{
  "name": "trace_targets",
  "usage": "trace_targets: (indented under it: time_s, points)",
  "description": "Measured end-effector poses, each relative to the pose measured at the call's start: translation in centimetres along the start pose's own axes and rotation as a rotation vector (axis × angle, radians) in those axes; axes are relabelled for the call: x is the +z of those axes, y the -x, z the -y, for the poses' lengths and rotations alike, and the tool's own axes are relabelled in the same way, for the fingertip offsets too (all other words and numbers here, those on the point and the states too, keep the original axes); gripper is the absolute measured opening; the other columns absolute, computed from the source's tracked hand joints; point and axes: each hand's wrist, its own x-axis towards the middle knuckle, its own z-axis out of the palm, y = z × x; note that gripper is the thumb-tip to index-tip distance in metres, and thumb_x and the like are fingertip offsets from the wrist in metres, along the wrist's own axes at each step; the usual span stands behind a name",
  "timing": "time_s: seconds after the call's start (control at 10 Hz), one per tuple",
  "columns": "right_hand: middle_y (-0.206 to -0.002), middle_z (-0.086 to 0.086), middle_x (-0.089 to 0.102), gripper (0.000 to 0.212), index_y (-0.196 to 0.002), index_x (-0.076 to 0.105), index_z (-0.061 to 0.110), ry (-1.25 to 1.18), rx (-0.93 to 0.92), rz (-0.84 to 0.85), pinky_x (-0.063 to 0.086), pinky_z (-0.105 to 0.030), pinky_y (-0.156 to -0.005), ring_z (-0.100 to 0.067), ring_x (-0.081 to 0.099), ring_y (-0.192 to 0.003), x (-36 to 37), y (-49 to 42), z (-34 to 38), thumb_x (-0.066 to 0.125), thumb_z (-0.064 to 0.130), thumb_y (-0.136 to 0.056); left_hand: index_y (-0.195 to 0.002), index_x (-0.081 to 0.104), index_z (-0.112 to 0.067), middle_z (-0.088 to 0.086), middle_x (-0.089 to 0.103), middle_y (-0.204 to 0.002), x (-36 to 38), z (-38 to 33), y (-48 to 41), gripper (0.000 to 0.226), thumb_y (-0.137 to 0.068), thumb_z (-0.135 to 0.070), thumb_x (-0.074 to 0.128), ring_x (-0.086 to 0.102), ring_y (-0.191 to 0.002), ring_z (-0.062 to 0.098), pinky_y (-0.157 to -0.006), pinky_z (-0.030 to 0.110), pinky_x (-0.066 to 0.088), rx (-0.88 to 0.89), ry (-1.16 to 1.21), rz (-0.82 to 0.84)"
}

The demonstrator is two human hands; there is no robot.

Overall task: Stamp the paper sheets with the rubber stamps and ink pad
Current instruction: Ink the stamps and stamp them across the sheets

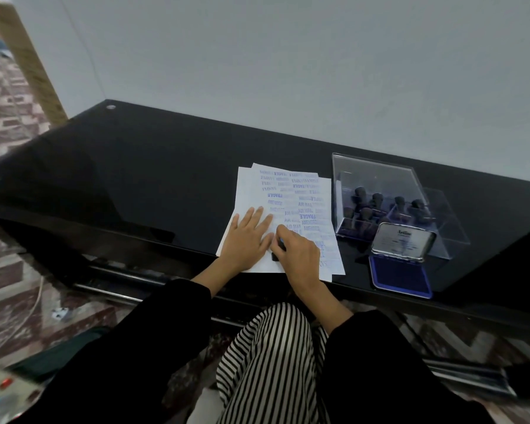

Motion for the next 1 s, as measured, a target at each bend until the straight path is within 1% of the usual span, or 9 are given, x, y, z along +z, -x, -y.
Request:
trace_targets:
  time_s: [0.1, 0.2, 0.3, 0.4, 0.5, 0.7, 0.8, 0.9, 1.0]
  points:
    - [-0.038, 0.002, 0.037, 0.032, -0.056, 0.037, 0.015, 0.003, -0.025, -0.037, -0.002, -0.009, -0.043, -0.008, 0.016, -0.039, 0.03, 0.08, -0.11, 0.065, 0.019, -0.071, -0.15, 0.011, -0.021, 0.004, 0.003, -0.158, -0.02, -0.05, -0.01, 0.051, -0.101, -0.035, 0.021, 0.001, -0.146, 0.02, -0.117, 0.041, 0.001, -0.001, 0.009, 0.001]
    - [-0.038, 0.002, 0.039, 0.028, -0.055, 0.043, 0.012, -0.004, -0.033, -0.071, -0.001, -0.011, -0.041, -0.008, 0.017, -0.039, 0.26, 0.3, -0.35, 0.064, 0.019, -0.073, -0.15, 0.012, -0.02, 0.004, 0.004, -0.158, -0.08, -0.13, 0.02, 0.051, -0.101, -0.035, 0.021, 0.001, -0.146, 0.02, -0.117, 0.041, 0.001, -0.001, 0.014, -0.001]
    - [-0.038, 0.002, 0.038, 0.03, -0.055, 0.043, 0.013, 0.01, -0.027, -0.114, -0.002, -0.01, -0.043, -0.007, 0.016, -0.04, 0.27, 0.39, -0.33, 0.051, 0.025, -0.081, -0.15, 0.011, -0.021, 0.004, 0.003, -0.158, -0.15, -0.15, 0.08, 0.051, -0.101, -0.035, 0.021, 0.001, -0.146, 0.02, -0.117, 0.041, 0.001, -0.005, 0.011, 0.004]
    - [-0.038, 0.003, 0.037, 0.033, -0.054, 0.043, 0.013, 0.022, -0.025, -0.155, 0.0, -0.012, -0.04, -0.008, 0.016, -0.04, 0.29, 0.46, -0.31, 0.045, 0.029, -0.083, -0.15, 0.01, -0.021, 0.003, 0.003, -0.159, -0.16, -0.18, 0.09, 0.052, -0.101, -0.035, 0.02, 0.0, -0.146, 0.019, -0.117, 0.041, 0.0, -0.009, 0.006, 0.01]
    - [-0.037, 0.003, 0.037, 0.033, -0.053, 0.042, 0.014, 0.037, -0.027, -0.184, 0.011, -0.017, -0.037, -0.007, 0.015, -0.04, 0.32, 0.48, -0.29, 0.046, 0.028, -0.082, -0.15, 0.01, -0.021, 0.003, 0.003, -0.159, -0.12, -0.16, 0.04, 0.052, -0.101, -0.036, 0.02, 0.0, -0.146, 0.019, -0.117, 0.041, 0.0, -0.01, 0.011, 0.012]
    - [-0.038, 0.004, 0.038, 0.032, -0.054, 0.043, 0.014, 0.033, -0.03, -0.171, 0.009, -0.016, -0.037, -0.007, 0.017, -0.04, 0.28, 0.59, -0.25, 0.047, 0.028, -0.083, -0.15, 0.011, -0.021, 0.003, 0.002, -0.159, -0.13, -0.15, 0.12, 0.051, -0.101, -0.036, 0.021, 0.0, -0.147, 0.019, -0.117, 0.041, 0.0, -0.009, 0.016, 0.001]
    - [-0.038, 0.003, 0.038, 0.032, -0.054, 0.043, 0.014, 0.02, -0.032, -0.154, -0.002, -0.011, -0.043, -0.007, 0.016, -0.04, 0.24, 0.56, -0.32, 0.047, 0.027, -0.083, -0.15, 0.01, -0.021, 0.003, 0.002, -0.159, -0.02, -0.12, 0.09, 0.052, -0.101, -0.036, 0.02, 0.0, -0.147, 0.019, -0.117, 0.04, 0.0, -0.01, 0.007, 0.001]
    - [-0.038, 0.003, 0.038, 0.032, -0.054, 0.042, 0.013, -0.004, -0.032, -0.144, -0.001, -0.01, -0.043, -0.007, 0.016, -0.04, 0.16, 0.52, -0.33, 0.048, 0.026, -0.083, -0.15, 0.01, -0.021, 0.003, 0.001, -0.159, 0.11, -0.11, 0.04, 0.052, -0.101, -0.036, 0.02, 0.0, -0.146, 0.019, -0.117, 0.04, 0.0, -0.01, 0.006, 0.003]
    - [-0.038, 0.003, 0.038, 0.031, -0.054, 0.043, 0.013, -0.036, -0.029, -0.107, 0.009, -0.015, -0.037, -0.006, 0.017, -0.04, -0.13, 0.49, -0.16, 0.047, 0.026, -0.082, -0.15, 0.009, -0.021, 0.003, 0.0, -0.159, 0.04, -0.12, 0.03, 0.052, -0.101, -0.036, 0.02, -0.001, -0.146, 0.019, -0.117, 0.04, -0.001, -0.012, 0.008, 0.01]
